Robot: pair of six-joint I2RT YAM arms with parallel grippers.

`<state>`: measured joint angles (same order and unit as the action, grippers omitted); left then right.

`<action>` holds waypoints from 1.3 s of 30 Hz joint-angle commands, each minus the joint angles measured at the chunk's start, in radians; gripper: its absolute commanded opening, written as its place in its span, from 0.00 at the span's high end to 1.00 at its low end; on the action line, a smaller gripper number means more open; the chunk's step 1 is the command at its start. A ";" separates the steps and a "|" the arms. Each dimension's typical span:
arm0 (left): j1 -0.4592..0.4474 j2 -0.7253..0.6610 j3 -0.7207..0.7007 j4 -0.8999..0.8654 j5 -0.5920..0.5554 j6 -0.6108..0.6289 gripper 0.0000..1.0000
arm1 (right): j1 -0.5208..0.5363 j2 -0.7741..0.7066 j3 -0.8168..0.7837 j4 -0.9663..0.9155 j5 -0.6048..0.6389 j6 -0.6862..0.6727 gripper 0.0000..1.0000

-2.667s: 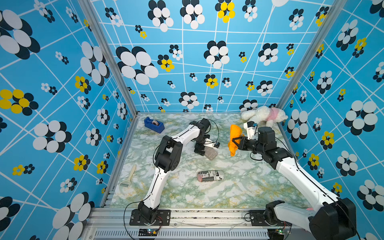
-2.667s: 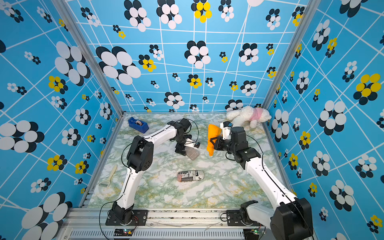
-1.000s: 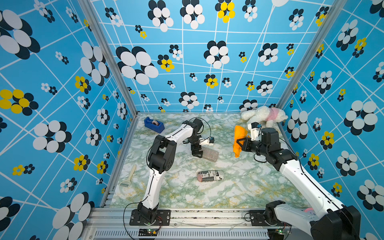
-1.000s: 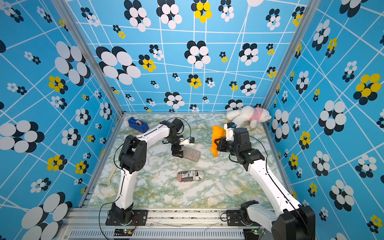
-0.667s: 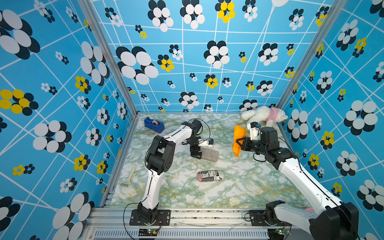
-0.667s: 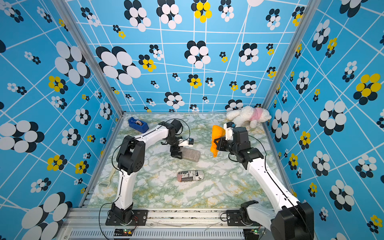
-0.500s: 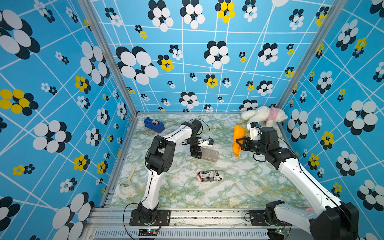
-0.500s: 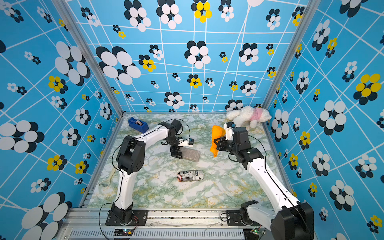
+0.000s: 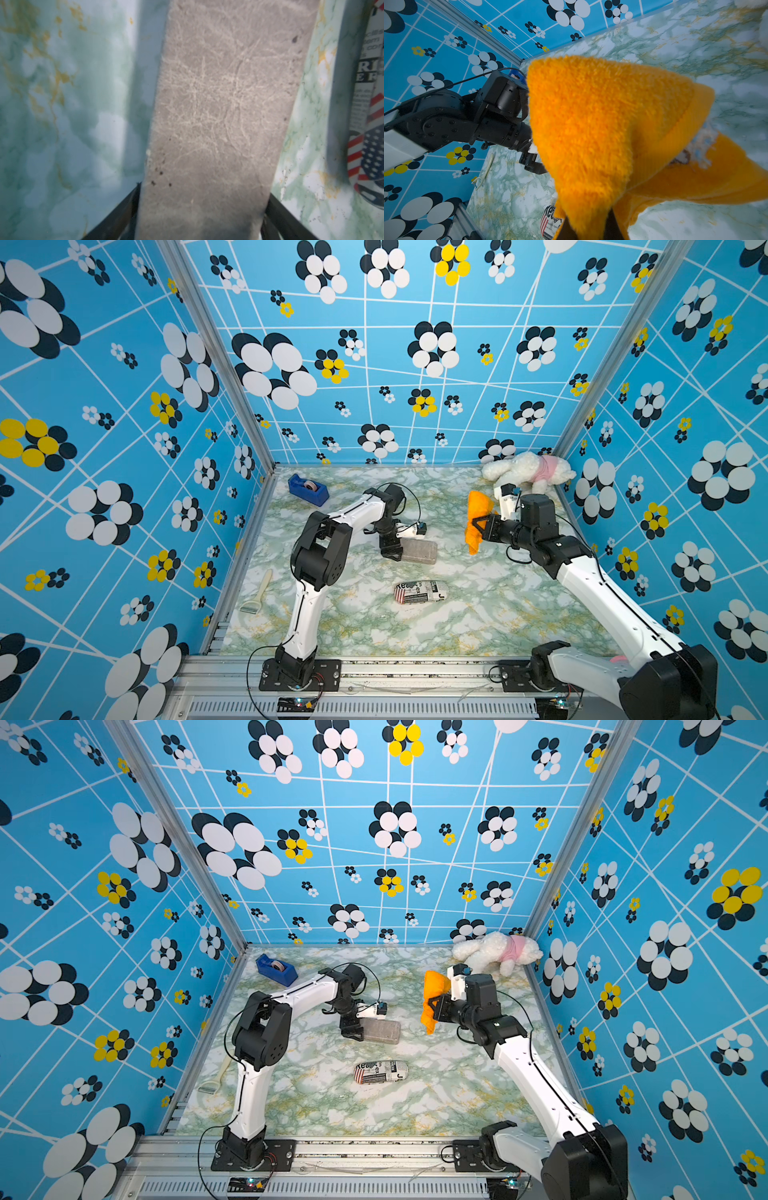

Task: Wipe the eyeglass case
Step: Pick up the eyeglass case from the center of the board, then wipe the dirt from the eyeglass case.

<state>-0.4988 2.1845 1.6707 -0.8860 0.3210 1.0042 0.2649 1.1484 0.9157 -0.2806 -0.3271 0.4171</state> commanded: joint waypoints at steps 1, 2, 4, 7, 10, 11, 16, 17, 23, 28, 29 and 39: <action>-0.017 -0.034 -0.032 -0.026 -0.013 -0.023 0.30 | -0.007 0.001 0.014 0.024 -0.017 0.012 1.00; -0.024 -0.040 -0.041 -0.018 -0.022 -0.025 0.33 | -0.006 0.004 0.016 0.026 -0.018 0.012 1.00; -0.038 -0.051 -0.046 -0.010 -0.028 -0.038 0.38 | -0.006 0.013 0.023 0.023 -0.021 0.015 1.00; -0.051 -0.052 -0.025 -0.030 -0.038 -0.073 0.48 | -0.006 0.034 0.049 -0.010 -0.035 0.017 1.00; -0.068 -0.088 -0.055 0.003 -0.039 -0.094 0.52 | -0.006 0.071 0.073 -0.054 -0.052 0.016 1.00; -0.073 -0.100 -0.059 0.011 -0.035 -0.110 0.54 | -0.006 0.084 0.079 -0.066 -0.064 0.019 1.00; -0.106 -0.120 -0.079 0.064 -0.028 -0.163 0.56 | -0.006 0.220 0.061 -0.001 -0.176 0.104 1.00; -0.112 -0.117 -0.081 0.077 -0.026 -0.172 0.59 | -0.004 0.256 0.054 0.027 -0.209 0.130 1.00; -0.137 -0.075 -0.053 0.118 -0.007 -0.218 0.68 | 0.017 0.448 0.020 0.229 -0.363 0.266 1.00; -0.139 -0.067 -0.057 0.167 0.021 -0.245 0.67 | 0.031 0.564 0.022 0.278 -0.385 0.289 1.00; -0.141 -0.066 -0.057 0.178 0.027 -0.248 0.67 | 0.034 0.589 0.021 0.286 -0.390 0.292 1.00; -0.150 -0.021 0.000 0.202 0.047 -0.275 0.73 | 0.122 0.763 0.032 0.465 -0.443 0.406 1.00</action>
<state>-0.6281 2.1448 1.6157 -0.7570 0.3069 0.7521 0.3359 1.8473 0.9642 0.1333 -0.7532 0.7532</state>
